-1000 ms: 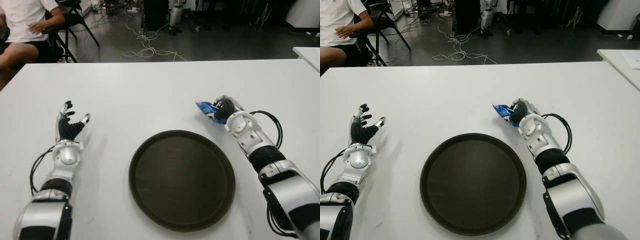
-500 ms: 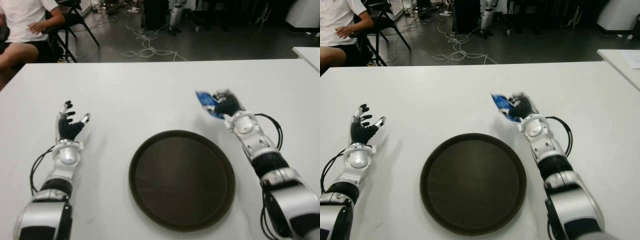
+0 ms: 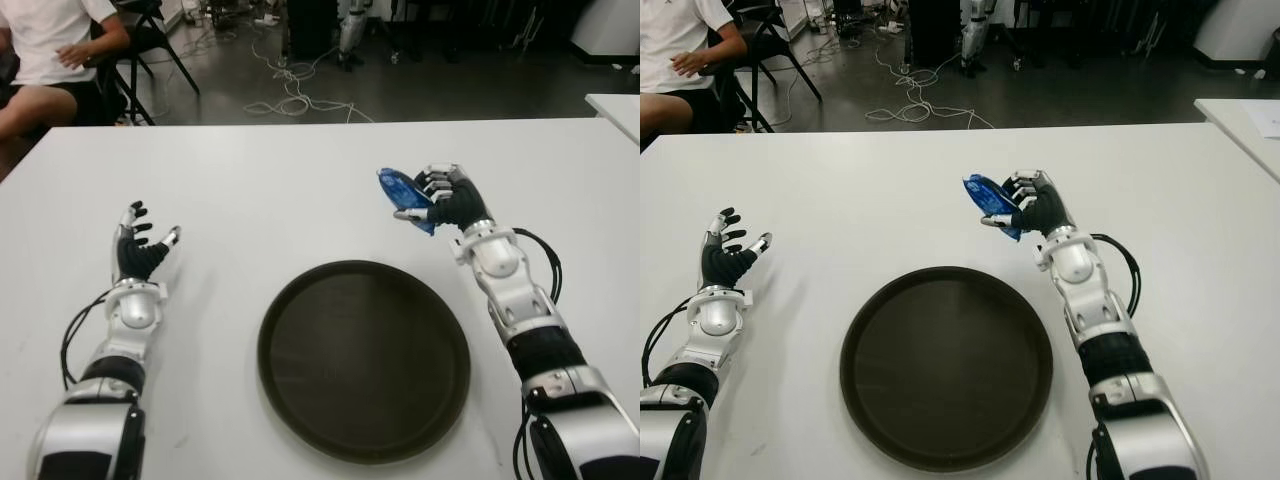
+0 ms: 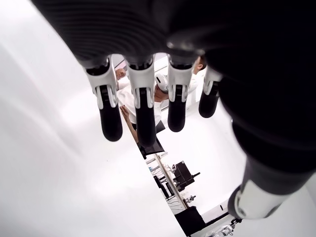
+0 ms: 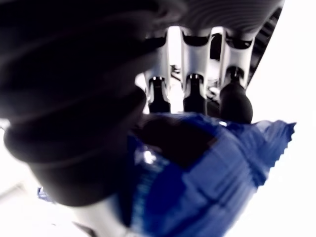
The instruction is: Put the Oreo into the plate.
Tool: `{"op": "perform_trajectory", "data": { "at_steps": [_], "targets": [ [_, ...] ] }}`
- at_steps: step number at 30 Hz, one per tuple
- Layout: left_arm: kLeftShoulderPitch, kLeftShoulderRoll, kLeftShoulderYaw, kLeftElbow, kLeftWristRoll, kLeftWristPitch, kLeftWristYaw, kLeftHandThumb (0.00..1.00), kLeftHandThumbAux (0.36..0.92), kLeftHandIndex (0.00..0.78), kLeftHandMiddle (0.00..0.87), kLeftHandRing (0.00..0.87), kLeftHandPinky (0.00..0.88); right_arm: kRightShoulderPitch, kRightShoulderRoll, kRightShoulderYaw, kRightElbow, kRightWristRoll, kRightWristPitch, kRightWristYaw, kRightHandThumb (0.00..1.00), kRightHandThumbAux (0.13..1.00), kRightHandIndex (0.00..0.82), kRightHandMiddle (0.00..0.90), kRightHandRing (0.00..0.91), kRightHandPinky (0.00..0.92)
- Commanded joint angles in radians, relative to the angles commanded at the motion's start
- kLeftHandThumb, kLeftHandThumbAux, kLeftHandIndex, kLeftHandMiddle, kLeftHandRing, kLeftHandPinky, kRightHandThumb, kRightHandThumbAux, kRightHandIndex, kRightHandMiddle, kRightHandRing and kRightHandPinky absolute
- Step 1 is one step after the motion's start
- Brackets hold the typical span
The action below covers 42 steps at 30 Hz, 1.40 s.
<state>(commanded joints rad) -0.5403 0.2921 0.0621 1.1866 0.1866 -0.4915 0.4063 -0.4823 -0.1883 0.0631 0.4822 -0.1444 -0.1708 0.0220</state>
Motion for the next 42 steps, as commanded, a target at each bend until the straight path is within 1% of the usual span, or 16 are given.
{"op": "perform_trajectory", "data": {
  "at_steps": [4,8,10,19,24,26,29,35,37,42],
  "targets": [
    [0.001,0.0,0.001,-0.002,-0.002,-0.001,-0.003,0.218,0.701,0.1,0.169,0.202,0.246,0.015,-0.001,-0.001,-0.028,0.008,-0.008,0.014,0.147,0.892,0.7,0.796,0.801,0.762],
    [0.002,0.002,0.0,-0.004,0.0,0.0,-0.005,0.206,0.69,0.097,0.163,0.195,0.228,0.024,-0.002,-0.001,-0.046,0.005,-0.009,0.02,0.168,0.883,0.703,0.798,0.803,0.77],
    [0.002,0.004,-0.002,-0.005,0.002,0.001,-0.004,0.202,0.688,0.096,0.163,0.194,0.232,0.029,-0.003,0.0,-0.056,0.001,-0.012,0.021,0.182,0.876,0.706,0.799,0.804,0.774],
    [0.001,0.005,-0.003,-0.002,0.006,0.006,0.001,0.21,0.697,0.1,0.163,0.194,0.231,0.041,-0.005,0.003,-0.078,0.001,-0.018,0.035,0.208,0.864,0.706,0.796,0.802,0.784],
    [0.0,0.004,-0.001,-0.001,0.003,0.007,0.002,0.231,0.706,0.105,0.174,0.2,0.227,0.048,-0.005,0.004,-0.096,0.017,-0.032,0.069,0.217,0.862,0.703,0.796,0.806,0.791],
    [-0.001,0.004,-0.002,0.0,0.004,0.007,0.004,0.239,0.702,0.104,0.173,0.2,0.23,0.052,-0.005,0.006,-0.103,0.024,-0.035,0.089,0.214,0.864,0.705,0.8,0.807,0.792],
    [-0.001,0.004,-0.003,0.001,0.006,0.009,0.006,0.234,0.702,0.1,0.168,0.197,0.223,0.056,-0.007,0.007,-0.111,0.03,-0.033,0.114,0.207,0.865,0.708,0.804,0.808,0.793],
    [-0.001,0.002,0.002,0.001,-0.001,0.009,0.003,0.237,0.697,0.099,0.167,0.197,0.228,0.059,-0.011,0.015,-0.127,0.027,-0.01,0.153,0.189,0.864,0.723,0.813,0.816,0.803],
    [-0.002,0.0,0.007,0.001,-0.007,0.007,-0.002,0.243,0.701,0.1,0.167,0.197,0.225,0.06,-0.022,0.036,-0.151,0.012,0.033,0.187,0.184,0.859,0.732,0.819,0.823,0.809],
    [-0.002,-0.002,0.009,0.001,-0.013,0.005,-0.006,0.257,0.712,0.102,0.166,0.192,0.206,0.066,-0.035,0.064,-0.2,-0.009,0.099,0.226,0.178,0.852,0.75,0.83,0.836,0.822]
  ]
}}
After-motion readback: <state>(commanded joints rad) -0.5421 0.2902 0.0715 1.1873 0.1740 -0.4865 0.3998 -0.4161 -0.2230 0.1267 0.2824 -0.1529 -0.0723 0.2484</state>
